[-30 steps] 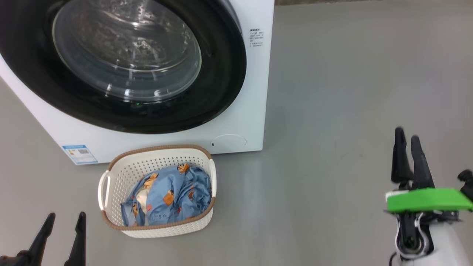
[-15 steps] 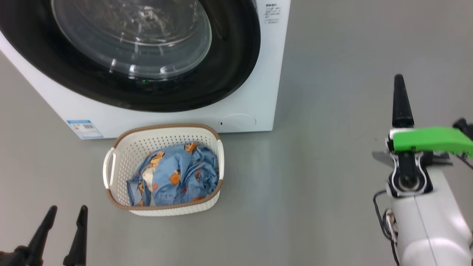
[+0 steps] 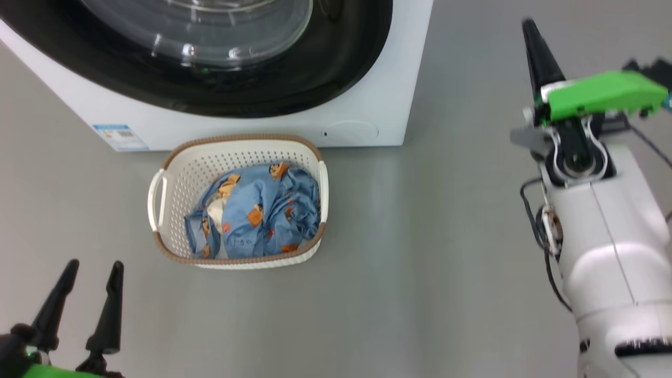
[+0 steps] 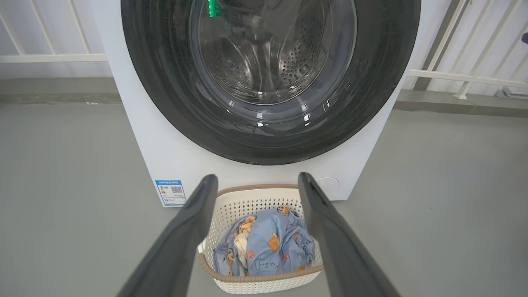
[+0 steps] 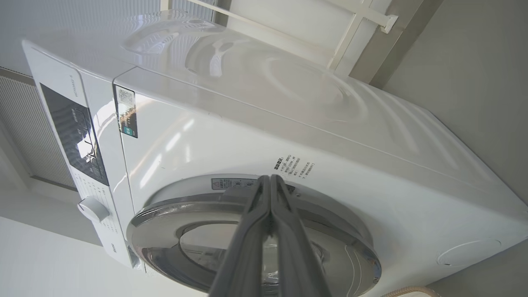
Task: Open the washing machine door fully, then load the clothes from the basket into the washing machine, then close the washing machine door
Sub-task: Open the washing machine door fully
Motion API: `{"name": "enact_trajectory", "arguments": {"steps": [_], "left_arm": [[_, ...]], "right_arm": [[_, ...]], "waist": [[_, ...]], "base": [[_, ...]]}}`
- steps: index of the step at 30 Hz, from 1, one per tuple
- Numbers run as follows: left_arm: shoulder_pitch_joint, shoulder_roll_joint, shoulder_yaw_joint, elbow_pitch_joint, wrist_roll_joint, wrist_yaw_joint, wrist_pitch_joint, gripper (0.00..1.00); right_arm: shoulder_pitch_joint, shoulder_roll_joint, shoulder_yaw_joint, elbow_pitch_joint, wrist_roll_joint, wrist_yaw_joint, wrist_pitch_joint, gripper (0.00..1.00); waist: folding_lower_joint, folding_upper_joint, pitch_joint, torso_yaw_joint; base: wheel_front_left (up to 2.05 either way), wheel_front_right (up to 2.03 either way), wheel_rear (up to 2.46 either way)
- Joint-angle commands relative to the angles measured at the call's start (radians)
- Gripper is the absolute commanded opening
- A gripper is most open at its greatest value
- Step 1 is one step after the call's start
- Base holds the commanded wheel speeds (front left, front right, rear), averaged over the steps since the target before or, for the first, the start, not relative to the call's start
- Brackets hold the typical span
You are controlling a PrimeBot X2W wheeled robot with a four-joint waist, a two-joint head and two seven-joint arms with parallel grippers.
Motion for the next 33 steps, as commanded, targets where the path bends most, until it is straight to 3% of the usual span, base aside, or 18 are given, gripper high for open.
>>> {"name": "enact_trajectory", "arguments": {"steps": [1,12,23,33], "left_arm": [[-0.042,0.039,0.037,-0.028,-0.016,-0.003,-0.012,1.00],[-0.094,0.062,0.019,-0.069,-0.054,-0.003,-0.012,1.00],[-0.147,0.070,-0.008,-0.087,-0.079,-0.003,-0.012,1.00],[-0.170,0.077,-0.020,-0.102,-0.096,-0.003,-0.012,1.00]], "right_arm": [[-0.048,0.015,0.026,-0.014,0.013,-0.001,0.009,0.00],[-0.320,0.015,0.134,0.148,0.082,-0.001,0.059,0.00],[-0.558,0.015,0.301,0.331,0.194,-0.001,0.003,0.00],[-0.679,0.015,0.460,0.447,0.310,-0.001,-0.053,0.00]], "waist": [[0.0000,-0.0001,0.035,0.014],[0.0000,-0.0001,0.145,0.044],[0.0000,-0.0001,0.210,0.075],[0.0000,-0.0001,0.250,0.102]], "base": [[0.00,0.00,0.00],[0.00,0.00,0.00],[0.00,0.00,0.00],[0.00,0.00,0.00]]}}
